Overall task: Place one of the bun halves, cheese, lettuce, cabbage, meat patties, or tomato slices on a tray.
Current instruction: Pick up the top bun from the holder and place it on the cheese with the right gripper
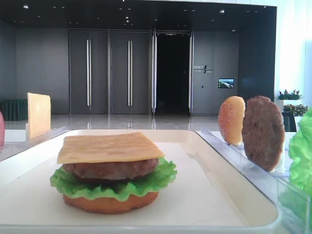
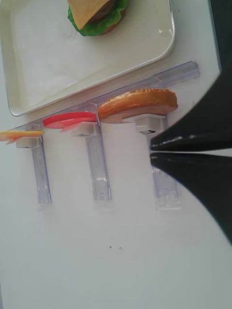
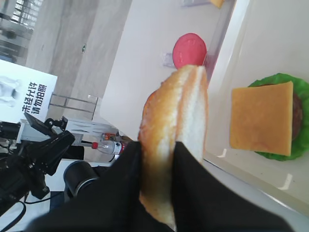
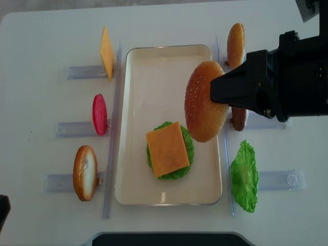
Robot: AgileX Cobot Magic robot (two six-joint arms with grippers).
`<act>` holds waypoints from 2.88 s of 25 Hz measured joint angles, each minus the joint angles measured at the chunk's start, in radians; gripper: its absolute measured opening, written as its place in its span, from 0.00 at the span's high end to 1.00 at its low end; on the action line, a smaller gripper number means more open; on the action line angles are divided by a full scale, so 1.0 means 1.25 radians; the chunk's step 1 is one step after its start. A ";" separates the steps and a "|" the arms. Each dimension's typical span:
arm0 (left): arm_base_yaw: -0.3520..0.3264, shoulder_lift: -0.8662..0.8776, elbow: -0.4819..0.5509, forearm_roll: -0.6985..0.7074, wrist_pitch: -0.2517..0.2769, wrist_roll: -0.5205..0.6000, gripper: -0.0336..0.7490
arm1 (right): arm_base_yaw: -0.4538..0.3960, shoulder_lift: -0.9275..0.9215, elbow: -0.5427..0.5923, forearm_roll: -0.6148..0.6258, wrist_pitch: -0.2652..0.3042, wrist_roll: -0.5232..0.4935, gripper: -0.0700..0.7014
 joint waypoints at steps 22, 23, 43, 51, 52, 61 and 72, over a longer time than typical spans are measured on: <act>0.000 0.000 0.000 0.000 0.000 0.000 0.96 | 0.053 0.252 0.068 0.364 -0.049 -0.366 0.73; 0.000 0.000 0.000 0.000 0.000 0.000 0.96 | 0.060 0.264 0.068 0.373 -0.049 -0.379 0.73; 0.000 0.000 0.000 0.000 0.000 0.000 0.96 | 0.069 0.320 0.073 0.450 -0.098 -0.539 0.73; 0.000 0.000 0.000 0.000 0.000 0.000 0.96 | 0.051 0.338 0.140 0.507 -0.047 -0.603 0.73; 0.000 0.000 0.000 0.000 0.000 0.000 0.96 | 0.051 0.340 0.140 0.518 -0.041 -0.611 0.73; 0.000 0.000 0.000 0.000 0.000 0.000 0.96 | 0.050 0.403 0.141 0.614 0.024 -0.709 0.74; 0.000 0.000 0.000 0.000 0.000 0.000 0.96 | 0.050 0.466 0.141 0.623 0.038 -0.745 0.74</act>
